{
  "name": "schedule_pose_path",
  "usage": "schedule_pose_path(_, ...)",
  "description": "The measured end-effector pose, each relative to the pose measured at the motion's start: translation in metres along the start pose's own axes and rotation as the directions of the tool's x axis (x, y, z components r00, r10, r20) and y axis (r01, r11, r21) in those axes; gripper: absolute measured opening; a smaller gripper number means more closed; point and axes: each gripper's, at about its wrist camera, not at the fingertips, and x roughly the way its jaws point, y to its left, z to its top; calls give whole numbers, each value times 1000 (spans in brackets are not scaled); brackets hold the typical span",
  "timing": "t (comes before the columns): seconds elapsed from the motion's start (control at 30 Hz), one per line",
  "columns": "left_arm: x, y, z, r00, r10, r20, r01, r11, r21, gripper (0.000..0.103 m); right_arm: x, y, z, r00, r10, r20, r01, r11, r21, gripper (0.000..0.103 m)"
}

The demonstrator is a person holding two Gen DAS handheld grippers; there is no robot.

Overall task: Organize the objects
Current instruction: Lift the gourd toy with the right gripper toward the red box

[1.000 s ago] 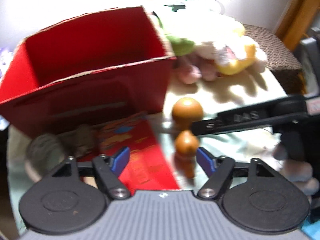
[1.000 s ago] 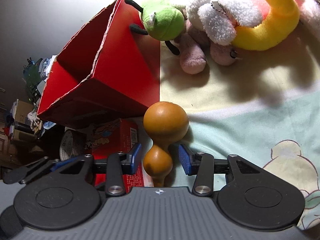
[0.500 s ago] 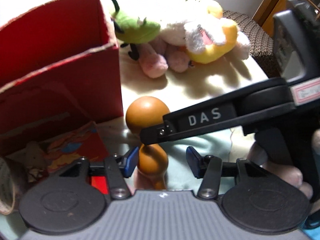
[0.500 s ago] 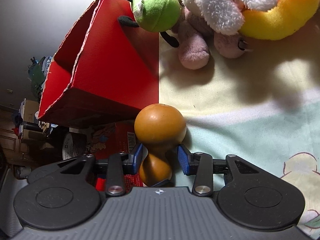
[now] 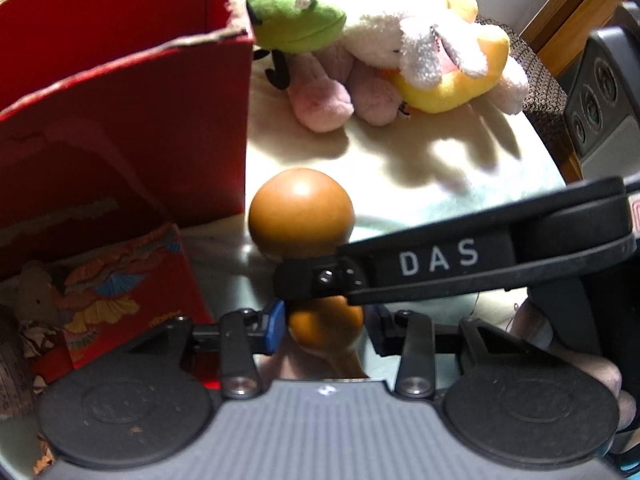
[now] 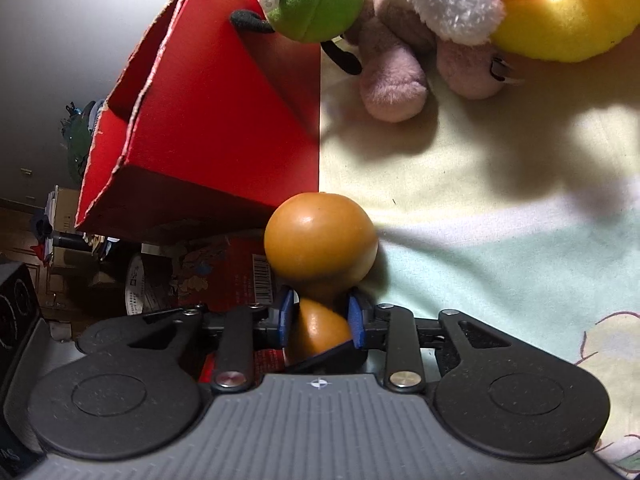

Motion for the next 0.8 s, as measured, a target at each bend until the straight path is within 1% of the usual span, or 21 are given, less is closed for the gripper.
schedule_pose_path(0.1, -5, -4, 3, 1000, -18, 9, 18, 1000, 7, 42, -14, -4, -2, 1000, 14, 12, -14, 1000, -2, 31)
schedule_pose_path(0.27, -24, -23, 7, 998, -48, 44, 45, 996, 72, 42, -51, -6, -6, 998, 35, 56, -33, 999, -42, 31)
schedule_pose_path(0.4, -54, -41, 13, 991, -69, 111, 54, 989, 135, 42, -78, -6, -5, 990, 73, 122, -61, 993, -103, 31)
schedule_pose_path(0.5, -76, -48, 23, 982, -76, 175, 48, 986, 162, 42, -94, 4, 4, 979, 107, 176, -81, 986, -148, 31)
schedule_pose_path(0.57, -91, -50, 32, 973, -81, 216, 44, 984, 171, 42, -92, 29, 16, 970, 125, 208, -87, 980, -180, 31)
schedule_pose_path(0.63, -105, -48, 41, 964, -82, 252, 35, 982, 186, 42, -99, 38, 24, 961, 145, 237, -94, 972, -213, 31)
schedule_pose_path(0.67, -114, -45, 46, 959, -80, 270, 28, 981, 193, 42, -97, 52, 32, 956, 153, 250, -96, 969, -226, 31)
schedule_pose_path(0.8, -142, -24, 67, 941, -76, 331, 3, 977, 215, 42, -91, 89, 57, 943, 167, 288, -88, 959, -270, 31)
